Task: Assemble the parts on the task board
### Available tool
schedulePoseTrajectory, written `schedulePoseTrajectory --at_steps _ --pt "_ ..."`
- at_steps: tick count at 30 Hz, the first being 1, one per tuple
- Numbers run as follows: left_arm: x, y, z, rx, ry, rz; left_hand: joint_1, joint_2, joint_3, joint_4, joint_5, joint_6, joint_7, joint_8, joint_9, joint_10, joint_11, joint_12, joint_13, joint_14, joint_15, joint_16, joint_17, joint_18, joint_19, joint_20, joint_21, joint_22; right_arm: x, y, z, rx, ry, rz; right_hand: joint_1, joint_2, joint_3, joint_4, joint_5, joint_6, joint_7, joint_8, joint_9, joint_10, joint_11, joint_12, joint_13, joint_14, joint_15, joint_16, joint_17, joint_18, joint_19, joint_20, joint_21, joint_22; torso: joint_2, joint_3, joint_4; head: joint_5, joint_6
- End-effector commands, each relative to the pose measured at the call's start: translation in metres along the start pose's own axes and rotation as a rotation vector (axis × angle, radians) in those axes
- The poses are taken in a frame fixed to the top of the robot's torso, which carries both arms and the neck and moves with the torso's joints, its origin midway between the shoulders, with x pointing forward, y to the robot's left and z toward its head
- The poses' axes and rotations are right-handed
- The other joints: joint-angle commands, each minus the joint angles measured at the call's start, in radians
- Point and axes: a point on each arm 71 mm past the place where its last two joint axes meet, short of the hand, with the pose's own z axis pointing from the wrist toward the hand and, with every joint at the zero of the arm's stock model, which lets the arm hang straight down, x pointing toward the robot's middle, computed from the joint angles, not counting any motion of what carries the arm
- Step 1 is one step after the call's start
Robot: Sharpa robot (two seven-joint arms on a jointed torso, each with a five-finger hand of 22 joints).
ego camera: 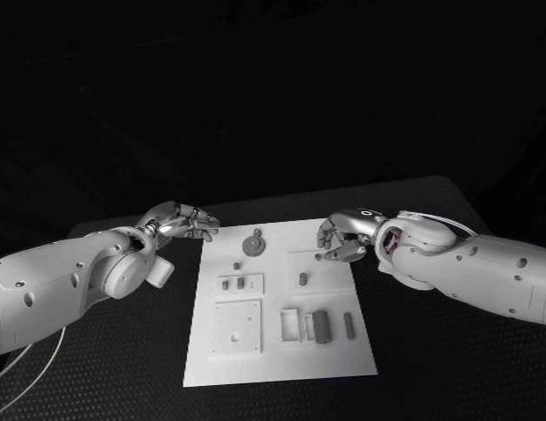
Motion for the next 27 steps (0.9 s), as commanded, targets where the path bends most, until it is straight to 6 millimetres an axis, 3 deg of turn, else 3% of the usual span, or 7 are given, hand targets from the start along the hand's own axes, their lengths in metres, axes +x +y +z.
schedulePoseTrajectory --at_steps 1,6,10,18,24,27 --pt "0.003 -0.003 0.0 0.034 0.025 -0.073 -0.005 0.008 0.0 -0.007 -0.001 0.002 -0.006 0.003 0.001 0.005 -0.002 0.004 0.001 0.005 0.0 -0.007 0.001 -0.015 0.005 0.0 -0.005 -0.004 0.007 0.001 0.001 0.014 0.039 -0.122 -0.002 -0.019 -0.004 0.007 0.002 0.0 0.006 0.001 0.0 0.007 -0.001 -0.012 -0.004 0.004 -0.001 -0.005 0.001 0.019 0.01 0.0 -0.007 0.001 -0.004 -0.0076 -0.0032 0.004 -0.004" --pt "0.005 -0.003 0.0 0.033 0.027 -0.074 -0.008 0.008 -0.002 -0.01 -0.001 0.0 -0.005 0.003 0.001 0.004 -0.001 0.002 0.0 0.005 0.002 -0.015 0.002 -0.015 0.003 0.002 -0.006 -0.009 0.011 0.001 0.006 0.031 0.031 -0.157 -0.004 -0.038 -0.002 0.017 0.002 -0.012 0.011 -0.006 -0.003 0.006 0.003 -0.03 -0.01 0.003 0.002 -0.007 0.002 0.019 0.011 0.0 -0.011 0.001 -0.004 -0.0083 -0.0025 0.005 -0.003" --pt "0.008 -0.002 0.0 0.034 0.035 -0.077 -0.01 0.008 -0.003 -0.011 -0.001 -0.002 -0.004 0.002 0.0 0.003 0.0 0.001 0.0 0.006 0.003 -0.019 0.003 -0.015 0.002 0.002 -0.006 -0.012 0.015 0.0 0.01 0.045 0.024 -0.172 -0.003 -0.041 0.0 0.02 0.002 -0.016 0.013 -0.009 -0.004 0.005 0.004 -0.036 -0.013 0.003 0.004 -0.008 0.003 0.019 0.012 0.0 -0.012 0.002 -0.002 -0.0066 -0.0015 0.004 -0.003" --pt "0.009 -0.002 0.0 0.033 0.039 -0.078 -0.013 0.008 -0.005 -0.012 -0.001 -0.004 -0.002 0.001 0.0 0.001 0.001 0.0 -0.001 0.007 0.003 -0.024 0.004 -0.015 0.002 0.003 -0.005 -0.016 0.024 0.005 0.018 0.038 0.037 -0.172 -0.001 -0.043 0.001 0.027 0.002 -0.027 0.017 -0.016 -0.008 0.001 0.008 -0.05 -0.017 0.002 0.007 -0.008 0.005 0.019 0.014 0.0 -0.015 0.003 -0.002 -0.0051 -0.002 0.011 -0.009" --pt "0.009 -0.001 0.0 0.03 0.038 -0.078 -0.017 0.008 -0.007 -0.012 -0.001 -0.008 0.001 -0.001 -0.001 -0.003 0.003 -0.003 -0.002 0.009 0.003 -0.03 0.007 -0.015 0.002 0.003 -0.005 -0.02 0.033 0.009 0.022 0.026 0.061 -0.167 -0.002 -0.038 0.002 0.03 0.002 -0.029 0.017 -0.016 -0.009 0.004 0.009 -0.052 -0.018 0.002 0.008 -0.008 0.006 0.019 0.014 0.0 -0.016 0.004 -0.002 -0.0063 -0.0012 0.014 -0.013" --pt "0.009 -0.001 0.0 0.029 0.039 -0.078 -0.017 0.008 -0.007 -0.012 -0.001 -0.009 0.001 -0.001 -0.001 -0.003 0.003 -0.003 -0.002 0.009 0.004 -0.031 0.007 -0.015 0.002 0.003 -0.005 -0.021 0.035 0.01 0.023 0.024 0.06 -0.161 -0.001 -0.031 0.002 0.033 0.002 -0.029 0.017 -0.017 -0.01 0.005 0.008 -0.054 -0.018 0.003 0.008 -0.008 0.007 0.019 0.015 0.0 -0.016 0.005 -0.002 -0.0047 -0.0027 0.017 -0.013"
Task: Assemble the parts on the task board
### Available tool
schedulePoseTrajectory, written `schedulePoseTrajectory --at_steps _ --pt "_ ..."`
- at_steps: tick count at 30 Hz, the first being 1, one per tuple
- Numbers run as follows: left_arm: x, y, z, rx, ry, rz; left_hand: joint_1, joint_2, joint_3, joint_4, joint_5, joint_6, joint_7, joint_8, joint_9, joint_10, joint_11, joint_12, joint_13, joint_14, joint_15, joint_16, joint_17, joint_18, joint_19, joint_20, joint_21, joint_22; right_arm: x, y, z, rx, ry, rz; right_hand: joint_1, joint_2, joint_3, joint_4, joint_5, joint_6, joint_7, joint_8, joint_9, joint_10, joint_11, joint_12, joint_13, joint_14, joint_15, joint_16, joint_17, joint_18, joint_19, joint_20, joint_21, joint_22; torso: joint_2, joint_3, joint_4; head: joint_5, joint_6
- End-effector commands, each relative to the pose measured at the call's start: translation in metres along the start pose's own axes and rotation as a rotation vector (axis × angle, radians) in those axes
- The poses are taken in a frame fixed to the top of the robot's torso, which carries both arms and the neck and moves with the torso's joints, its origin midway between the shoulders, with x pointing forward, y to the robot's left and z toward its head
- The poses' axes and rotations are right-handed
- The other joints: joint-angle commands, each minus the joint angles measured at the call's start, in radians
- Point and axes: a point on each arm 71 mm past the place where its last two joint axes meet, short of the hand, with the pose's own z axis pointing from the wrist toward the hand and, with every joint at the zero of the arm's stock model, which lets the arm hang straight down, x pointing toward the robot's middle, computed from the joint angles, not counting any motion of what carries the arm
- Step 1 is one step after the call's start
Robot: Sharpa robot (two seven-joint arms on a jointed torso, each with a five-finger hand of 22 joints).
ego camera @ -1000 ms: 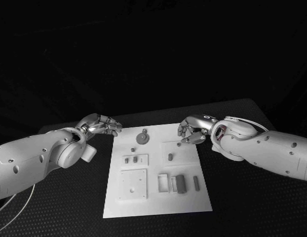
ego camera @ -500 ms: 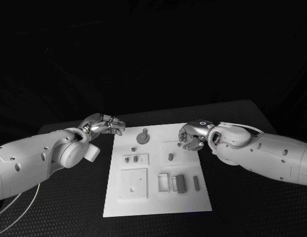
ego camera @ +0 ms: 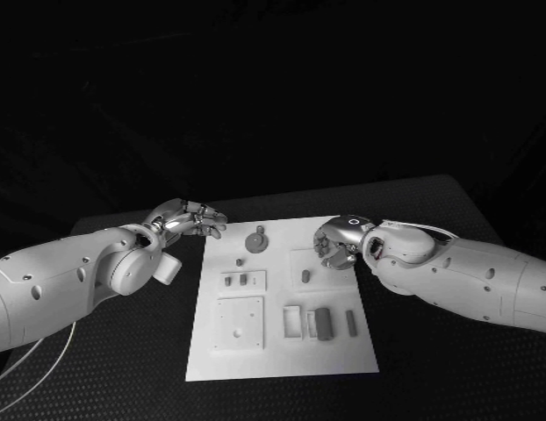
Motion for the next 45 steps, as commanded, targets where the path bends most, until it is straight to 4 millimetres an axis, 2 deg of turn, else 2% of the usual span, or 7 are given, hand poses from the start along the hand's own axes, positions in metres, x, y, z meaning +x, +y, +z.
schedulePoseTrajectory --at_steps 1,6,13,18,25,38,45 --pt "0.002 -0.002 0.0 0.015 0.014 -0.013 -0.009 0.0 -0.001 -0.006 -0.001 -0.009 0.001 -0.001 -0.001 -0.003 0.003 -0.003 -0.002 0.006 0.0 -0.004 0.001 -0.015 0.002 0.003 -0.005 -0.001 0.005 0.001 0.0 -0.005 0.015 -0.009 0.002 0.001 -0.001 0.008 0.002 -0.002 -0.002 -0.001 0.0 0.005 0.006 -0.007 -0.002 0.002 0.007 -0.005 0.002 0.018 0.008 0.0 -0.007 0.002 0.0 0.0009 -0.001 0.003 -0.001" --pt "0.003 -0.002 0.001 0.014 0.017 -0.014 -0.01 0.0 -0.002 -0.006 -0.001 -0.01 0.002 -0.002 -0.001 -0.004 0.003 -0.004 -0.002 0.006 0.0 -0.006 0.002 -0.015 0.002 0.003 -0.005 -0.002 0.006 0.002 0.002 -0.005 0.022 -0.008 0.008 0.025 -0.001 0.003 0.002 0.005 -0.004 0.003 0.0 0.016 0.003 -0.009 -0.001 0.002 0.005 -0.005 0.004 0.018 0.008 -0.001 -0.008 0.005 0.0 0.0003 -0.0009 0.004 -0.003" --pt "0.003 -0.002 0.001 0.011 0.02 -0.014 -0.012 0.0 -0.002 -0.006 -0.001 -0.011 0.002 -0.002 -0.002 -0.005 0.004 -0.004 -0.002 0.007 0.0 -0.008 0.003 -0.015 0.002 0.004 -0.005 -0.004 0.009 0.001 0.003 0.004 0.037 -0.03 0.015 0.091 -0.002 -0.027 0.002 0.035 -0.016 0.018 0.004 0.05 -0.008 -0.005 0.009 0.009 -0.006 -0.005 0.008 0.018 0.012 -0.002 -0.008 0.013 0.0 0.0007 -0.0009 0.005 -0.005" --pt "0.003 -0.002 0.001 0.01 0.02 -0.014 -0.013 0.0 -0.003 -0.005 -0.001 -0.012 0.003 -0.002 -0.002 -0.005 0.004 -0.004 -0.002 0.008 0.0 -0.009 0.004 -0.015 0.001 0.004 -0.005 -0.005 0.011 0.003 0.005 0.013 0.035 -0.053 0.012 0.118 -0.001 -0.032 0.002 0.063 -0.028 0.032 0.009 0.072 -0.017 -0.002 0.016 0.02 -0.014 -0.003 0.01 0.018 0.021 -0.006 -0.007 0.017 0.0 0.0008 -0.0017 0.005 -0.007" --pt "0.003 -0.001 0.001 0.008 0.022 -0.015 -0.013 0.0 -0.003 -0.005 -0.001 -0.012 0.003 -0.002 -0.002 -0.006 0.004 -0.005 -0.002 0.008 0.0 -0.01 0.004 -0.015 0.001 0.004 -0.005 -0.006 0.019 0.002 0.006 0.033 0.088 -0.098 0.01 0.123 -0.003 -0.033 0.003 0.078 -0.034 0.037 0.011 0.084 -0.023 -0.001 0.02 0.031 -0.02 0.0 0.012 0.018 0.031 -0.011 -0.003 0.02 0.0 0.0005 -0.0013 0.003 -0.011" --pt "0.002 -0.001 0.0 0.004 0.02 -0.014 -0.013 -0.002 -0.003 -0.006 -0.001 -0.013 0.003 -0.002 -0.002 -0.006 0.004 -0.005 -0.002 0.009 0.0 -0.012 0.006 -0.015 0.001 0.003 -0.005 -0.007 0.024 0.005 0.007 0.04 0.102 -0.146 0.024 0.115 0.0 -0.037 0.003 0.086 -0.038 0.04 0.013 0.086 -0.024 -0.007 0.021 0.031 -0.021 -0.003 0.013 0.018 0.031 -0.015 -0.006 0.023 0.0 0.0008 -0.0021 0.003 -0.018" --pt "0.001 -0.001 0.0 0.002 0.016 -0.014 -0.013 -0.001 -0.003 -0.006 -0.001 -0.013 0.003 -0.002 -0.002 -0.007 0.004 -0.005 -0.002 0.009 0.0 -0.012 0.006 -0.015 0.001 0.003 -0.005 -0.008 0.025 0.005 0.007 0.04 0.107 -0.16 0.042 0.132 0.001 -0.037 0.002 0.107 -0.045 0.05 0.019 0.108 -0.032 -0.002 0.028 0.037 -0.029 -0.001 0.017 0.018 0.036 -0.018 -0.004 0.028 0.0 0.0006 -0.0021 -0.002 -0.018"
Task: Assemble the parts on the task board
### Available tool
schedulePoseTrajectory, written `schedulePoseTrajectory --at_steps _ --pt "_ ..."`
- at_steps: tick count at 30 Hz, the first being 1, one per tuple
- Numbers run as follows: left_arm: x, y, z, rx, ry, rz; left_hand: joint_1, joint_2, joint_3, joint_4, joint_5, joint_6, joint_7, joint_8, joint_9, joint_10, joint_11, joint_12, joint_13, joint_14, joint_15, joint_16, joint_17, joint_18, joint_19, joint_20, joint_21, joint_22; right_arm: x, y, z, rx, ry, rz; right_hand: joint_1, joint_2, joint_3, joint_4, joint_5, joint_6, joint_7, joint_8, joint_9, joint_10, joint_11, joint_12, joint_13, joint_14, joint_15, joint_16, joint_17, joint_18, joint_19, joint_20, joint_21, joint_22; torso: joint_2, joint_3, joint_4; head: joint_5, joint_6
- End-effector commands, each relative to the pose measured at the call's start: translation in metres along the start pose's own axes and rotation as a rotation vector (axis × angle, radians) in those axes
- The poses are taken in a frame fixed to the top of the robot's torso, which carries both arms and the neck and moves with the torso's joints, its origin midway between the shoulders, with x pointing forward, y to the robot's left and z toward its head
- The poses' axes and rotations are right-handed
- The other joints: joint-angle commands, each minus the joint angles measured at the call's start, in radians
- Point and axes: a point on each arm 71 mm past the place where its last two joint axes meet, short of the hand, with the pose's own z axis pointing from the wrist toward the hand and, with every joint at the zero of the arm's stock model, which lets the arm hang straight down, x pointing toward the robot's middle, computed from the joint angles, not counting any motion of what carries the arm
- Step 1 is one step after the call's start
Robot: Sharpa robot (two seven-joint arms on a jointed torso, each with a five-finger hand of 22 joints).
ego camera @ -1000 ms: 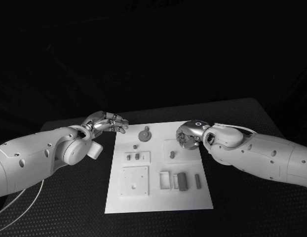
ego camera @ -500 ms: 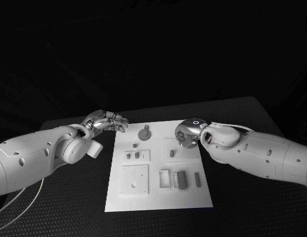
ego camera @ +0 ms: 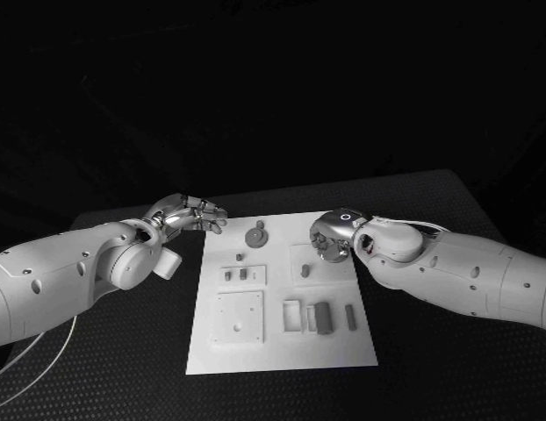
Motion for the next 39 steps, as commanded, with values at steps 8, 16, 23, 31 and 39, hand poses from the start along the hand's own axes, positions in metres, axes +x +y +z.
schedulePoseTrajectory --at_steps 8,16,23,31,39 --pt "-0.001 -0.001 -0.001 0.006 0.003 -0.008 -0.009 0.003 0.0 -0.004 -0.001 -0.009 -0.001 -0.002 -0.001 -0.003 0.001 -0.005 -0.001 0.009 0.0 -0.005 0.002 -0.015 0.001 0.003 -0.005 -0.002 0.02 -0.003 -0.007 0.033 0.072 -0.053 0.016 0.016 -0.002 -0.005 0.004 0.042 -0.015 0.025 0.019 0.051 -0.021 0.016 0.026 0.029 -0.022 0.003 0.008 0.011 0.03 -0.015 0.008 0.008 0.0 0.0003 -0.0001 -0.006 0.001" --pt "-0.003 0.0 -0.002 0.007 -0.007 -0.006 -0.009 0.003 0.0 -0.003 -0.001 -0.008 -0.001 -0.001 -0.001 -0.003 0.0 -0.005 -0.001 0.01 0.0 -0.006 0.003 -0.015 0.002 0.003 -0.004 -0.003 0.013 -0.002 -0.012 0.033 0.022 -0.038 0.021 0.013 -0.001 -0.005 0.004 0.05 -0.02 0.03 0.029 0.061 -0.027 0.019 0.035 0.038 -0.028 0.005 0.011 0.011 0.041 -0.022 0.01 0.009 0.0 0.0002 0.0001 -0.006 0.001" --pt "-0.004 0.0 -0.002 0.007 -0.01 -0.005 -0.009 0.003 0.0 -0.003 -0.001 -0.008 -0.001 -0.001 -0.001 -0.003 0.0 -0.005 -0.001 0.011 0.0 -0.007 0.004 -0.015 0.002 0.003 -0.004 -0.004 0.001 -0.004 -0.01 0.034 -0.022 -0.03 0.022 0.012 0.0 -0.005 0.004 0.053 -0.021 0.032 0.033 0.065 -0.029 0.02 0.039 0.039 -0.03 0.005 0.011 0.011 0.043 -0.023 0.009 0.01 0.0 -0.0001 0.0001 -0.006 0.001" --pt "-0.004 0.0 -0.001 0.007 -0.008 -0.005 -0.01 0.002 -0.001 -0.003 -0.001 -0.009 -0.001 -0.001 -0.001 -0.003 0.0 -0.005 -0.001 0.012 0.0 -0.008 0.005 -0.015 0.002 0.003 -0.004 -0.005 -0.011 -0.003 -0.008 0.031 -0.051 0.008 0.023 0.012 0.001 -0.005 0.004 0.054 -0.022 0.033 0.036 0.067 -0.03 0.02 0.041 0.041 -0.031 0.004 0.012 0.011 0.045 -0.024 0.009 0.01 0.0 -0.0005 0.0013 -0.004 0.002" --pt "-0.003 0.0 -0.001 0.008 -0.007 -0.005 -0.011 0.002 -0.001 -0.003 -0.001 -0.009 -0.001 -0.001 -0.001 -0.003 0.001 -0.005 -0.001 0.012 0.0 -0.009 0.007 -0.015 0.003 0.003 -0.004 -0.006 -0.019 -0.004 -0.009 0.031 -0.061 0.034 0.024 0.013 0.002 -0.004 0.004 0.055 -0.022 0.033 0.037 0.068 -0.03 0.02 0.043 0.041 -0.031 0.003 0.012 0.011 0.045 -0.024 0.008 0.01 0.0 -0.0006 0.0003 -0.004 0.003"
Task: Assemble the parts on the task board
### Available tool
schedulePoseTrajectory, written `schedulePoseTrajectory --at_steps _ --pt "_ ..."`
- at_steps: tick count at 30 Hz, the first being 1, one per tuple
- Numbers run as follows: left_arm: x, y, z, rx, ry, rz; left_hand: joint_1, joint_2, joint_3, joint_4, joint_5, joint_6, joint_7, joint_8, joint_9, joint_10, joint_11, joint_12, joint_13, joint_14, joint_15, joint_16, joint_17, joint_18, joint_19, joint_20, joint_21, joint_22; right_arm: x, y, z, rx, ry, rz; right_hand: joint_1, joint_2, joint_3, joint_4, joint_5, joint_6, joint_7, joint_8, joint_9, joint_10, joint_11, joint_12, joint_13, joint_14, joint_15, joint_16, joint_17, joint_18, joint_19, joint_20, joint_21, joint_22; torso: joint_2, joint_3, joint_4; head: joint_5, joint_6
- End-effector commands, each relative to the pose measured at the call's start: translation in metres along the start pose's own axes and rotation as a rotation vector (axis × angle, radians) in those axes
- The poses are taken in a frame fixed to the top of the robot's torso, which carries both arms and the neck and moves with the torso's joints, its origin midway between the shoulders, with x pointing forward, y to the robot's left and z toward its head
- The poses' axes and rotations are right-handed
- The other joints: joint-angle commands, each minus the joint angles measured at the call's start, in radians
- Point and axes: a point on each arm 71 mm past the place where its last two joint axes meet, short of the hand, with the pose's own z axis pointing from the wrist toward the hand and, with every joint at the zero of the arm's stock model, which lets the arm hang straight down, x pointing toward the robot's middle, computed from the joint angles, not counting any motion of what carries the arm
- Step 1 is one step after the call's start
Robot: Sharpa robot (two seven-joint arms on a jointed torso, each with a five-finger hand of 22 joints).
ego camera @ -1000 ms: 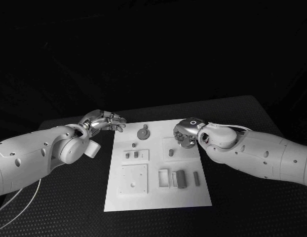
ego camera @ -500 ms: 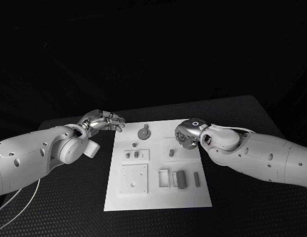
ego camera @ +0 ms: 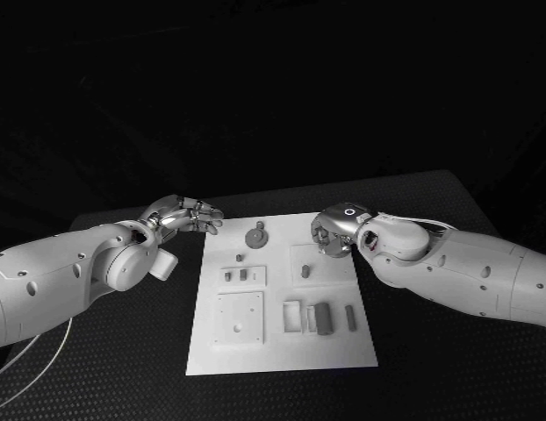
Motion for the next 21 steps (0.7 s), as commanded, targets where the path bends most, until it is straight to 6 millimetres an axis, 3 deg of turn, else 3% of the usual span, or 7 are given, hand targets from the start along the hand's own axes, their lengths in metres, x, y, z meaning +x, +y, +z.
schedulePoseTrajectory --at_steps 1,21 --pt "0.0019 -0.0018 0.001 0.011 0.006 -0.008 -0.011 0.002 -0.001 -0.003 -0.001 -0.009 -0.001 -0.001 -0.001 -0.003 0.001 -0.005 -0.001 0.005 0.0 -0.005 0.001 -0.015 0.003 0.003 -0.004 -0.001 -0.0023 -0.0005 -0.0006 0.007 0.002 0.029 0.009 -0.001 0.008 0.001 0.003 0.005 0.006 0.002 0.014 0.002 -0.003 -0.001 -0.001 0.001 -0.009 0.003 0.001 0.012 0.007 -0.003 0.004 0.003 0.0 0.0001 -0.0003 0.0 0.0" --pt "0.0003 -0.0009 0.0005 0.005 0.005 -0.008 -0.013 0.0 -0.002 -0.002 -0.001 -0.011 0.0 -0.002 -0.002 -0.004 0.001 -0.006 -0.002 0.006 0.0 -0.009 0.004 -0.015 0.003 0.003 -0.004 -0.004 -0.0037 -0.002 -0.0025 0.002 0.021 0.072 0.008 0.0 0.009 0.001 0.003 0.003 0.006 0.001 0.018 0.001 -0.003 -0.003 0.002 -0.001 -0.008 -0.001 0.001 0.012 0.005 -0.003 0.0 0.003 0.0 0.0004 -0.0006 -0.002 -0.001"
